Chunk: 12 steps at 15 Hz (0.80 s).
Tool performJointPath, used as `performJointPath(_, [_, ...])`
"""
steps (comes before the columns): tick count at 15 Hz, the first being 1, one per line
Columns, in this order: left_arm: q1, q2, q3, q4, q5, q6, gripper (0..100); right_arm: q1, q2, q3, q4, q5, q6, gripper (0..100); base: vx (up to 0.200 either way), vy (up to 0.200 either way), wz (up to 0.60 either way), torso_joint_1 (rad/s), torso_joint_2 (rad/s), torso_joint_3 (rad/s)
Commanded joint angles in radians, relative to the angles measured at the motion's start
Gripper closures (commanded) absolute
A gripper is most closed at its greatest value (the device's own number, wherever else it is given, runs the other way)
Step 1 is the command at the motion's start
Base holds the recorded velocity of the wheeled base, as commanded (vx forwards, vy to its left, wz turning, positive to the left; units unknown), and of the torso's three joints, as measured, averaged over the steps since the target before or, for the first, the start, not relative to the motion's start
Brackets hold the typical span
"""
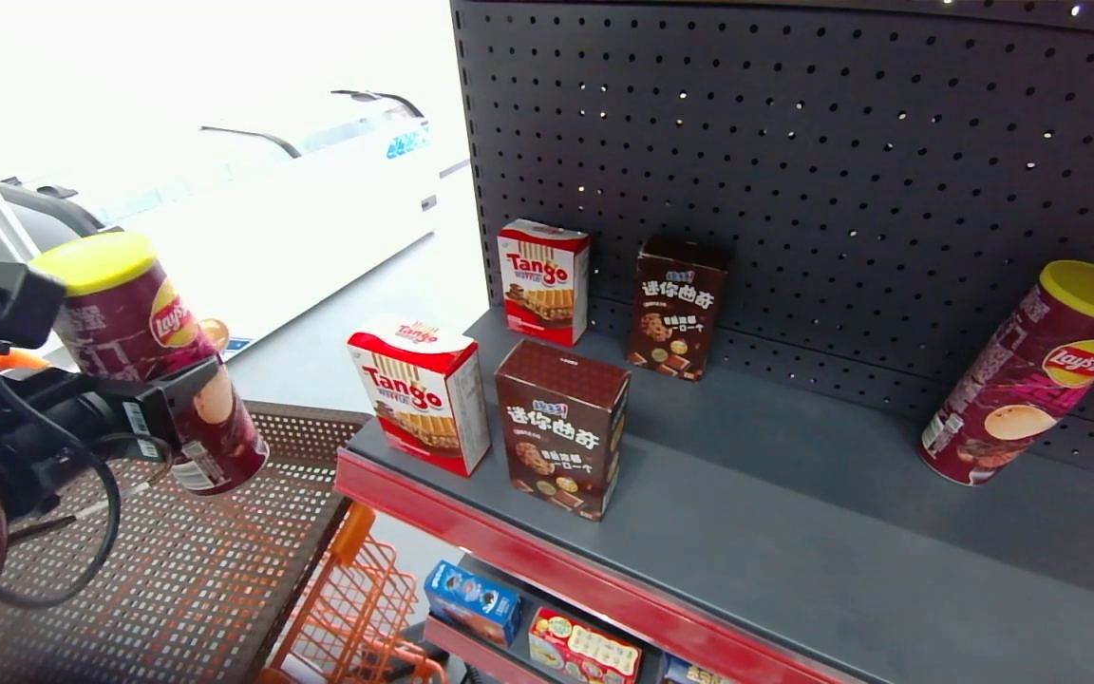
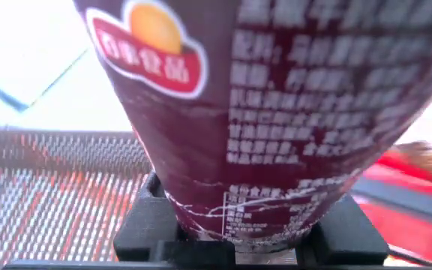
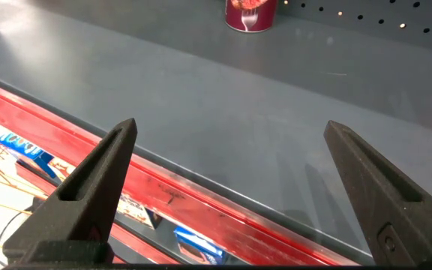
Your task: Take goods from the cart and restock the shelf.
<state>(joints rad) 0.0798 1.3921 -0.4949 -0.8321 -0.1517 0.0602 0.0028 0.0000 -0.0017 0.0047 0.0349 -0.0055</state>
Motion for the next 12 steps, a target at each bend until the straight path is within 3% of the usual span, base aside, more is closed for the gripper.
performJointPath(1, [-0.012, -0.122, -0.008, 0.007, -0.020, -0.002, 100, 0.000, 0.000, 0.000, 0.000, 0.000, -0.001, 0, 0.000, 0.000, 0.00, 0.000, 0.00, 0.000])
performJointPath(2, [-0.023, -0.140, -0.007, 0.011, -0.029, -0.002, 100, 0.000, 0.000, 0.000, 0.000, 0.000, -0.001, 0, 0.000, 0.000, 0.00, 0.000, 0.00, 0.000])
performJointPath(4, [-0.101, -0.193, -0.002, 0.065, -0.029, -0.008, 100, 0.000, 0.000, 0.000, 0.000, 0.000, -0.001, 0, 0.000, 0.000, 0.00, 0.000, 0.00, 0.000])
performJointPath(6, [-0.153, -0.239, 0.015, 0.134, -0.034, -0.036, 100, 0.000, 0.000, 0.000, 0.000, 0.000, -0.001, 0, 0.000, 0.000, 0.00, 0.000, 0.00, 0.000])
performJointPath(8, [-0.209, -0.240, 0.036, 0.128, -0.034, -0.040, 100, 0.000, 0.000, 0.000, 0.000, 0.000, -0.001, 0, 0.000, 0.000, 0.00, 0.000, 0.00, 0.000])
performJointPath(12, [-0.268, -0.243, 0.047, 0.128, -0.040, -0.040, 100, 0.000, 0.000, 0.000, 0.000, 0.000, -0.001, 0, 0.000, 0.000, 0.00, 0.000, 0.00, 0.000])
